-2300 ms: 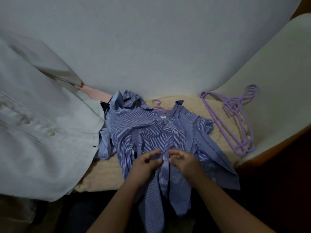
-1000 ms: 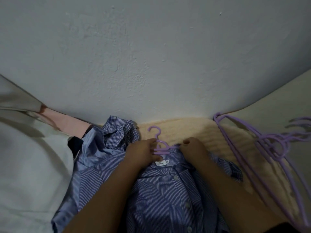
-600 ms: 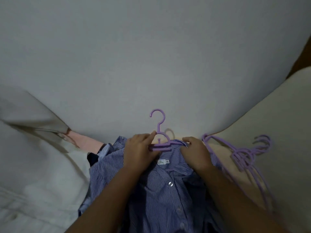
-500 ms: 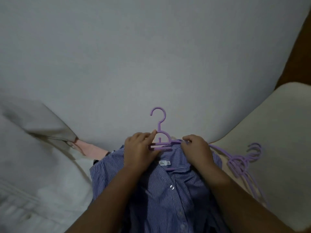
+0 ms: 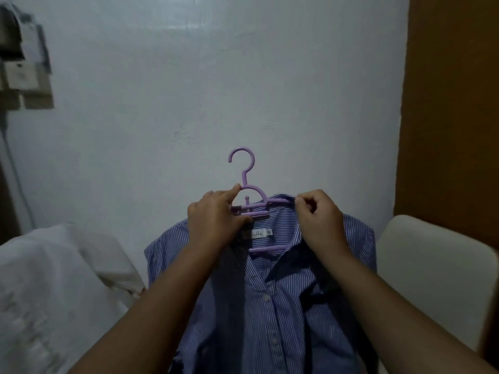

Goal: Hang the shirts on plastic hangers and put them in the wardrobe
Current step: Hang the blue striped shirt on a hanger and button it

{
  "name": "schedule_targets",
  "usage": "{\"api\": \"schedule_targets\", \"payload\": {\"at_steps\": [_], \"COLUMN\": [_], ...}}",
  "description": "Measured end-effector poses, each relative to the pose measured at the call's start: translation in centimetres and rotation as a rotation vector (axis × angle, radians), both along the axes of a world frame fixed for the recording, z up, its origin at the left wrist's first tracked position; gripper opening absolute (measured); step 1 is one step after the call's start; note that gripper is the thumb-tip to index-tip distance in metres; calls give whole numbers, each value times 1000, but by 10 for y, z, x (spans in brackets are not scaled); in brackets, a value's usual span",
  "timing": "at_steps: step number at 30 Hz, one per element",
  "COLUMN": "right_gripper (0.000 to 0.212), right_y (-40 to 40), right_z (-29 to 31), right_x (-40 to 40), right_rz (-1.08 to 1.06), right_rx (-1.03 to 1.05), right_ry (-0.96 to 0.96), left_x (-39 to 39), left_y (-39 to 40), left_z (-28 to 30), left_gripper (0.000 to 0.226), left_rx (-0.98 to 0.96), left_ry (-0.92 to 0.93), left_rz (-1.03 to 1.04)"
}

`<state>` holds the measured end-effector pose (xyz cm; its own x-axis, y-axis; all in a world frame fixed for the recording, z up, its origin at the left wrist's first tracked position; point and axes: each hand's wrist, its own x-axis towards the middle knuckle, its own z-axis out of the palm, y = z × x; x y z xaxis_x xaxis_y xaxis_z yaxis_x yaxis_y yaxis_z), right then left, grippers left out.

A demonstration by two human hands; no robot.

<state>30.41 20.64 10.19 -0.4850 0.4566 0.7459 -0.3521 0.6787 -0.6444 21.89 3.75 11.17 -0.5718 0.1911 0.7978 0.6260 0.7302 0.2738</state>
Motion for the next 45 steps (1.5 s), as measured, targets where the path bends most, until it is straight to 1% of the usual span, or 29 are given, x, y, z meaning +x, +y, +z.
{"api": "schedule_targets", "payload": {"at_steps": [2, 4, 6, 8, 9, 11, 13, 15, 17, 18, 20, 21, 22, 23, 25, 26, 28, 29, 30, 31, 34, 36, 38, 41, 45], "right_gripper": [19, 21, 25, 36, 37, 31, 30, 32, 34, 34, 31, 31, 32, 35, 38, 38, 35, 34, 32, 31, 27, 25, 24, 20, 19], "right_y": [0, -2, -9, -19, -24, -30, -33, -31, -27, -25, -21, -18, -16, -14, -9, -8, -5, -5, -5, -6, -11, -15, -19, -26, -28], "right_z": [16, 33, 49, 62, 66, 72, 73, 74, 74, 74, 75, 75, 75, 75, 76, 77, 80, 82, 83, 84, 85, 87, 90, 94, 98], "right_x": [12, 22, 28, 28, 27, 25, 24, 23, 22, 22, 22, 22, 23, 24, 27, 28, 31, 33, 34, 35, 38, 39, 39, 42, 50], "right_rz": [-52, -171, -224, -210, -190, -144, -113, -94, -86, -85, -103, -121, -140, -157, -175, -174, -155, -138, -114, -87, -36, -5, 53, 129, 267], "right_rx": [104, 228, 371, 497, 524, 520, 499, 470, 427, 407, 388, 384, 380, 375, 357, 343, 306, 286, 262, 236, 204, 206, 204, 218, 252], "right_ry": [-20, -31, -145, -298, -340, -376, -399, -391, -371, -363, -341, -327, -318, -320, -363, -385, -393, -381, -359, -332, -275, -262, -247, -232, -207], "left_x": [13, 23, 31, 37, 40, 44, 46, 49, 48, 46, 45, 46, 48, 50, 56, 60, 66, 69, 72, 74, 75, 74, 72, 74, 78], "left_y": [-6, -10, -12, -12, -12, -13, -16, -21, -29, -33, -39, -40, -39, -39, -39, -38, -36, -35, -34, -33, -28, -23, -19, -20, -33], "left_z": [11, 16, 17, 16, 16, 15, 15, 20, 31, 36, 42, 42, 43, 42, 41, 41, 41, 42, 44, 46, 50, 50, 49, 54, 58], "left_gripper": [68, 65, 64, 64, 64, 65, 67, 78, 89, 87, 69, 57, 45, 37, 31, 31, 33, 35, 41, 50, 85, 100, 104, 94, 86], "left_rx": [113, 137, 131, 127, 127, 123, 112, 121, 172, 171, 111, 104, 140, 215, 406, 477, 524, 493, 421, 302, -115, -254, -265, -213, -267], "left_ry": [23, 82, 150, 221, 251, 278, 253, 104, -130, -228, -331, -322, -279, -217, -98, -71, -70, -83, -92, -77, 117, 202, 262, 354, 369], "left_rz": [-89, -126, -142, -188, -220, -276, -330, -349, -276, -233, -219, -246, -276, -304, -377, -428, -499, -507, -490, -438, -218, -136, -78, -24, 25]}}
